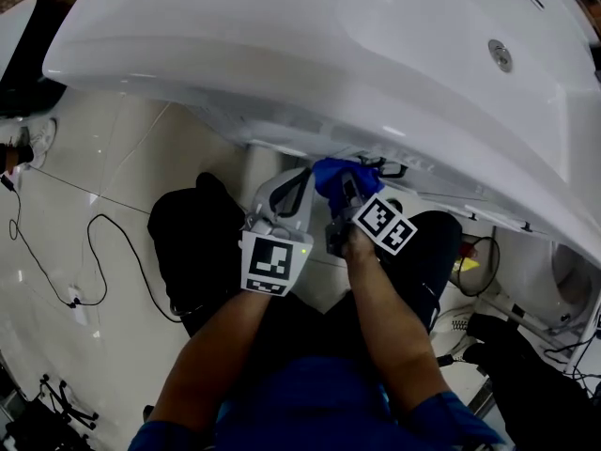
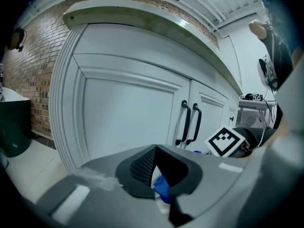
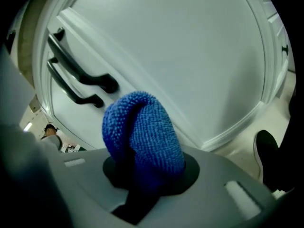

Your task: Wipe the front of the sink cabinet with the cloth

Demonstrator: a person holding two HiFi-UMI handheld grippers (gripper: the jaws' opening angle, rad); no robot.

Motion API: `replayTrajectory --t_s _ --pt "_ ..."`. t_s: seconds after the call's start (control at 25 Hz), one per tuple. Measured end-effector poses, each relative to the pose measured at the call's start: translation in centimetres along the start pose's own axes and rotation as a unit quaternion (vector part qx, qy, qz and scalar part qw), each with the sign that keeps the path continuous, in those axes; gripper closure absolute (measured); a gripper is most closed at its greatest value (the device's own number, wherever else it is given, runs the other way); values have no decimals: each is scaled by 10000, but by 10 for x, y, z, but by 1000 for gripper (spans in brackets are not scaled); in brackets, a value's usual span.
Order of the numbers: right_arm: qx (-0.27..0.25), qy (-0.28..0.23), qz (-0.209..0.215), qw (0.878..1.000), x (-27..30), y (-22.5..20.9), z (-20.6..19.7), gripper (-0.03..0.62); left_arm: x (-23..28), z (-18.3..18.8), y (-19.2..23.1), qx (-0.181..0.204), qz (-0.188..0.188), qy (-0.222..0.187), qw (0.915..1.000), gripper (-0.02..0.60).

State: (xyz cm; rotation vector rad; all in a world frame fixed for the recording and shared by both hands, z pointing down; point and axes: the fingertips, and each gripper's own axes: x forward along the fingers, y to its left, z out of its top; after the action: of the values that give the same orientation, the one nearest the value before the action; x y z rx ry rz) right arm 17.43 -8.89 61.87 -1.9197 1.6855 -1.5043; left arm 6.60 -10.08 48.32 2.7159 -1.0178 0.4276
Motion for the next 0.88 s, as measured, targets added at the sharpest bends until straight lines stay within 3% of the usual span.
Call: replayTrajectory --t_s 0.28,0.48,0.68,0.88 --pt "137 607 -784 9950 38 -58 -36 523 -4 -14 9 19 24 267 9996 580" --pt "34 832 -1065 9908 50 -75 -48 523 -8 -18 17 60 43 335 9994 580" --pt "-36 780 -840 9934 36 -59 -43 523 -4 -15 11 169 -38 281 9995 580" --pt "-159 677 -381 9969 -17 -20 -30 523 3 -10 -14 301 -234 172 9991 580"
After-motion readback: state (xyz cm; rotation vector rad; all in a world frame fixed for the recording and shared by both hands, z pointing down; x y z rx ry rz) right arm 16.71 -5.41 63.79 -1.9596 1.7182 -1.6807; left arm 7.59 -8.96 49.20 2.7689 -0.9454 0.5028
